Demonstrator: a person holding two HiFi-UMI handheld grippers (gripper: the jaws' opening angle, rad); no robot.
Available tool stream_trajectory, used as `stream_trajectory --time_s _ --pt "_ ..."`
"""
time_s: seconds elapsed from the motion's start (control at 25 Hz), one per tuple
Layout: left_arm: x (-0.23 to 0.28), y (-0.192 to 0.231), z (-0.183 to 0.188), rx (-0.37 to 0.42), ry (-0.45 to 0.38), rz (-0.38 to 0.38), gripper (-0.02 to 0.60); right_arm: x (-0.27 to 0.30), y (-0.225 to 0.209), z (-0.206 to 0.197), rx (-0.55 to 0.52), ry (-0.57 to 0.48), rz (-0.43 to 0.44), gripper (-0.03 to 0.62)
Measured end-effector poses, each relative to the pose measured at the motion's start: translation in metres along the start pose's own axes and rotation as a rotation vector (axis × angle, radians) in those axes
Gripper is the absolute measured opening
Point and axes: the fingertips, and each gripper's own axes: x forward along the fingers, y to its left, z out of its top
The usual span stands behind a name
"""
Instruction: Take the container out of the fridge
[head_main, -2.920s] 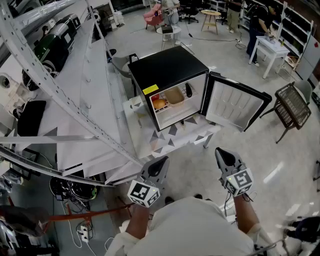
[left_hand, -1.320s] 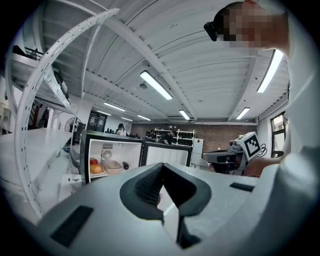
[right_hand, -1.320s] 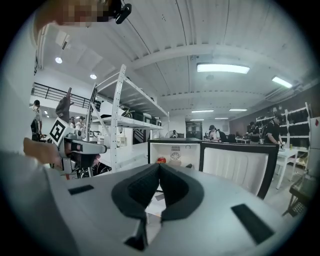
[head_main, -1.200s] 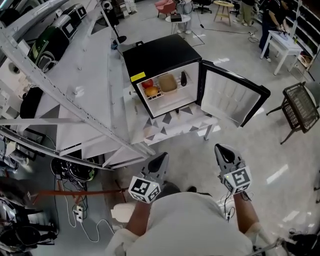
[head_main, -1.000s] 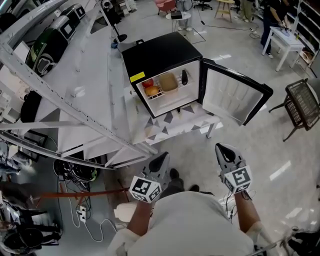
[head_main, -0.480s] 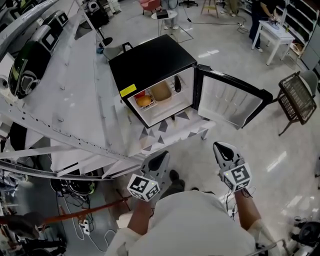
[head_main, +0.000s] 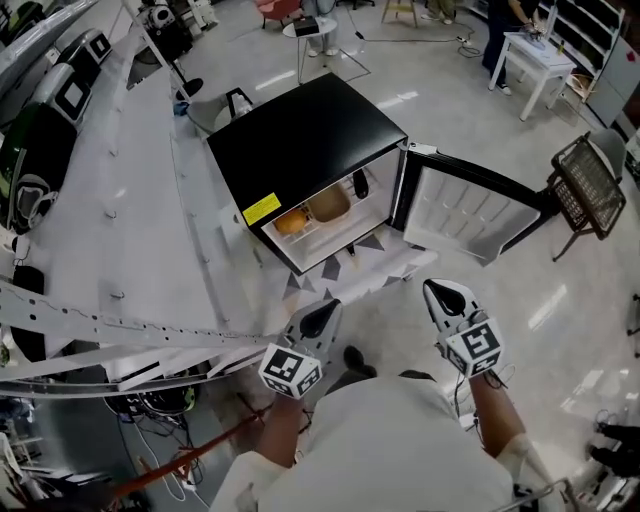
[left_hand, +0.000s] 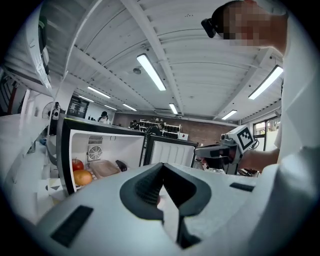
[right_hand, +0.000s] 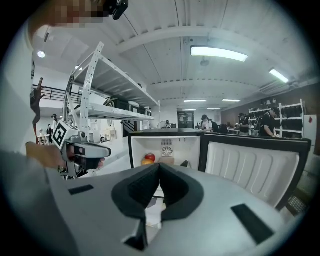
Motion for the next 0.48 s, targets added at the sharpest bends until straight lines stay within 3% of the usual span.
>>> stream_trajectory --time_s 0.2,0.48 --pt "0.002 0.024 0.001 0.009 -0.005 -0.050 0.002 0.023 0.006 -0.001 0.024 0.022 -0.030 0.006" --pt "0.008 0.038 0.014 -0.026 -0.081 -0.079 0.002 0.042 0.003 -0.001 0.030 0.054 -0.020 0.006"
